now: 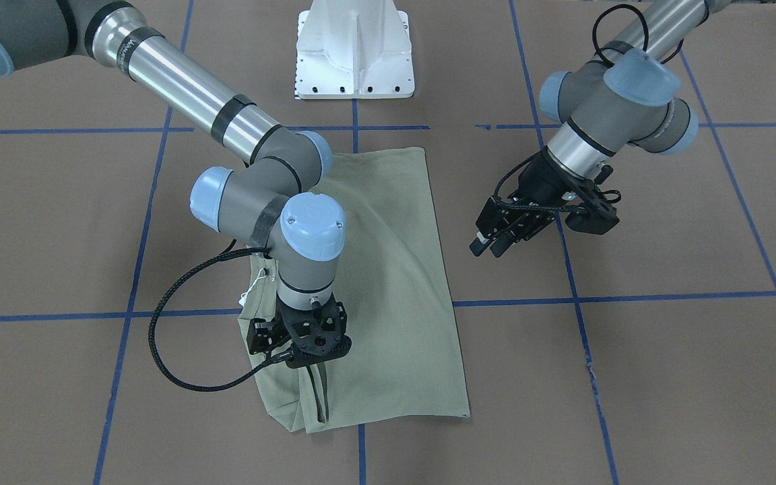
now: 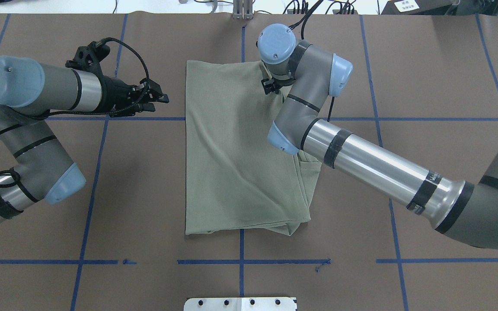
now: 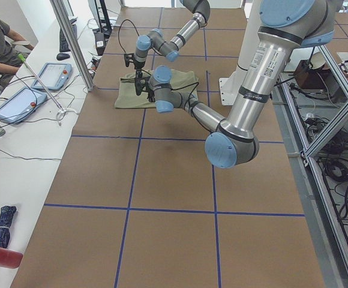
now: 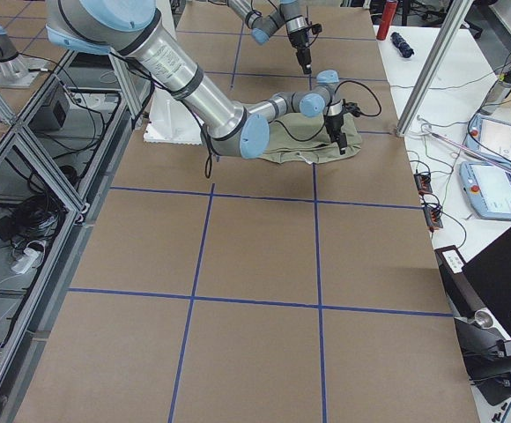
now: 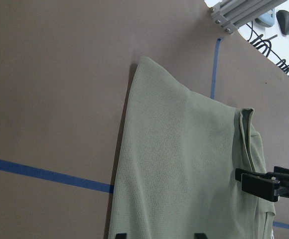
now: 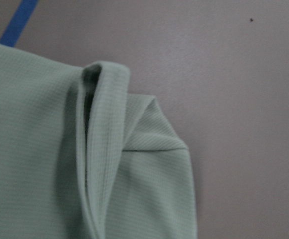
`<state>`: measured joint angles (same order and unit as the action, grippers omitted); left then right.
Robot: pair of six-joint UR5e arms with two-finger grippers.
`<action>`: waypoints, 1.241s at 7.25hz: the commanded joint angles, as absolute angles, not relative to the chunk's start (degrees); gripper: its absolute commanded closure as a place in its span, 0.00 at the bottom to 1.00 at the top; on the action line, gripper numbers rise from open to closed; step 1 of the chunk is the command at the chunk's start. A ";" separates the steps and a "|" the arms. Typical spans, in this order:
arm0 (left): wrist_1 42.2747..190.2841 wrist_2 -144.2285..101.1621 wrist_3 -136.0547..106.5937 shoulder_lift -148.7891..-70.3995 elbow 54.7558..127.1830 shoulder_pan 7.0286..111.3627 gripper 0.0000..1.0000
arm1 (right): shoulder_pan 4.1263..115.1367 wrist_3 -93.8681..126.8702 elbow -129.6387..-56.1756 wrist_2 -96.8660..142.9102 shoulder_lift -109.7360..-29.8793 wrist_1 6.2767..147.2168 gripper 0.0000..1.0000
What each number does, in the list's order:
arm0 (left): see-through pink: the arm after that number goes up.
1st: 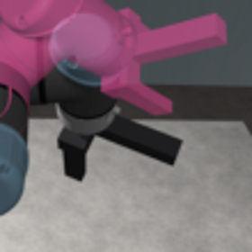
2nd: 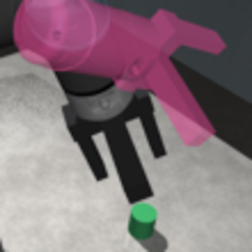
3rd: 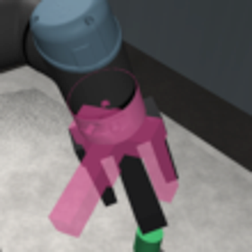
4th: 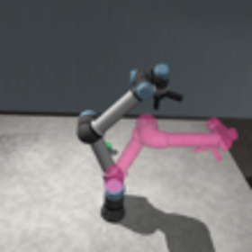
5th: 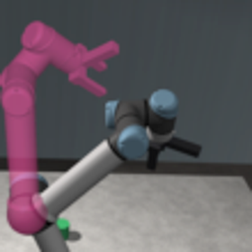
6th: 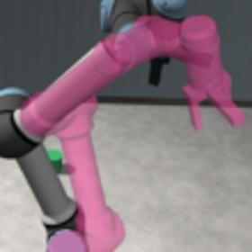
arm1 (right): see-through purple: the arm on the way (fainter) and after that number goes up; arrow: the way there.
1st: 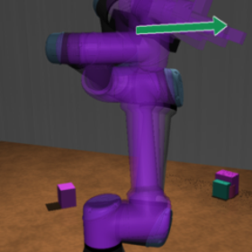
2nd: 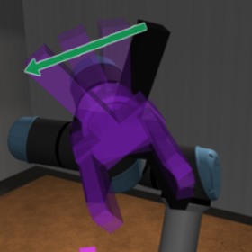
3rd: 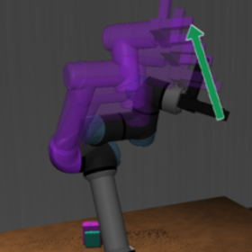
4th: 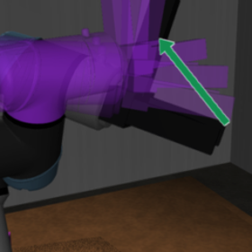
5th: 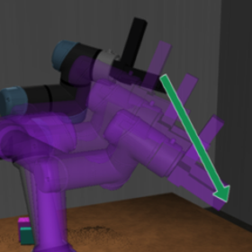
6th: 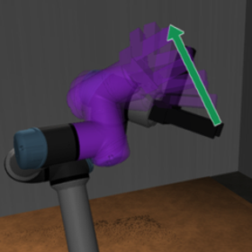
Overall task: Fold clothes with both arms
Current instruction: 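Release the fold and raise the right gripper off the shirt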
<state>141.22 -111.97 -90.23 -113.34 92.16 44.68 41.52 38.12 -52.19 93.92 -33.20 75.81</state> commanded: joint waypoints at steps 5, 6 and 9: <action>141.24 -111.88 -90.35 -113.38 93.34 44.74 0.46 | 43.63 47.80 -75.30 100.81 -45.37 78.92 0.00; 141.24 -111.80 -90.35 -113.38 93.34 44.65 0.46 | 40.29 57.91 -85.76 100.20 -51.44 79.36 0.00; 141.24 -111.45 -90.26 -113.38 93.16 44.56 0.46 | 26.15 94.26 -105.96 91.35 -62.65 82.42 0.00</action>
<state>141.24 -111.66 -90.27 -113.38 93.26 44.63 31.95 78.80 -99.59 95.20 -59.29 80.76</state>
